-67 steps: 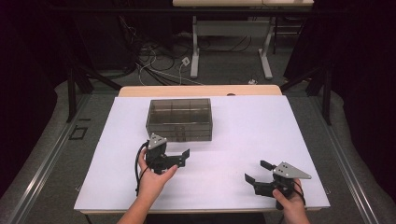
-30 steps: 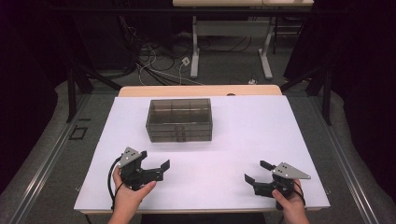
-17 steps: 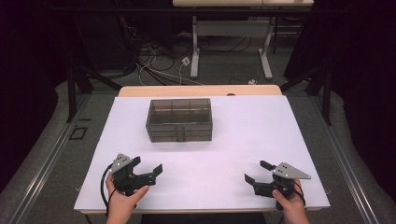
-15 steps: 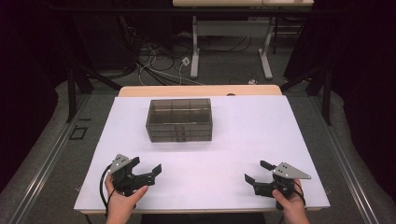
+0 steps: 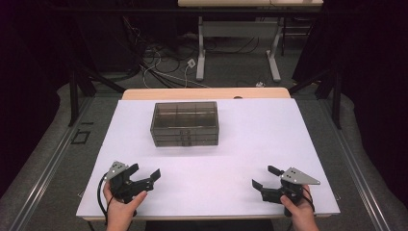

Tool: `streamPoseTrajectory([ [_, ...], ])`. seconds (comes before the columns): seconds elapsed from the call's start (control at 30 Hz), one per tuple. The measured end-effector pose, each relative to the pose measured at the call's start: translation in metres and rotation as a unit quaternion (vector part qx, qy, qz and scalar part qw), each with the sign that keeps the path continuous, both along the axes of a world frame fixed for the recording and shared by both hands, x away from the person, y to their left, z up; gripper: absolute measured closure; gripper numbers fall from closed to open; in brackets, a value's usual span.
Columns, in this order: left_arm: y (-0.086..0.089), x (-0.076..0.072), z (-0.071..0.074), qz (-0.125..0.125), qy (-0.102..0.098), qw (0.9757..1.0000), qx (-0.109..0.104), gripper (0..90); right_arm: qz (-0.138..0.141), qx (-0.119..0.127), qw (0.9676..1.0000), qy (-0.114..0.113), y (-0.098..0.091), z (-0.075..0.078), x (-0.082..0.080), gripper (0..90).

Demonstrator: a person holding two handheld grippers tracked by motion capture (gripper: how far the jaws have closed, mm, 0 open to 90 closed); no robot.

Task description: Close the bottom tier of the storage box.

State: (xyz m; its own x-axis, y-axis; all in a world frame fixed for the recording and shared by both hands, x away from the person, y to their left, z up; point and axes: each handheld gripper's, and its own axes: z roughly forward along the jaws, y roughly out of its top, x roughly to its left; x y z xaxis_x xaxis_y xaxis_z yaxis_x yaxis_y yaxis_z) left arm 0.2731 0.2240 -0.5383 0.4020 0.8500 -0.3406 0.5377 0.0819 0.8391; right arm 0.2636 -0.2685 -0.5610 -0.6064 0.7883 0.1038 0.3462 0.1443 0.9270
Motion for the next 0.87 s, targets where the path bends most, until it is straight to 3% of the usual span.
streamPoseTrajectory([
  [0.47, 0.016, -0.001, 0.0, 0.029, -0.005, 0.9996, -0.002, 2.2, -0.001, 0.005, 1.0, 0.004, 0.0, 0.0, 0.0, 14.8],
  [0.77, 0.018, -0.001, -0.001, 0.032, -0.003, 0.9995, -0.002, 2.1, 0.0, 0.002, 1.0, 0.004, -0.001, 0.001, 0.0, 14.9],
  [0.87, 0.017, -0.001, -0.001, 0.032, -0.001, 0.9995, -0.001, 1.8, -0.007, 0.005, 0.9999, -0.005, -0.002, 0.001, 0.0, 14.9],
])
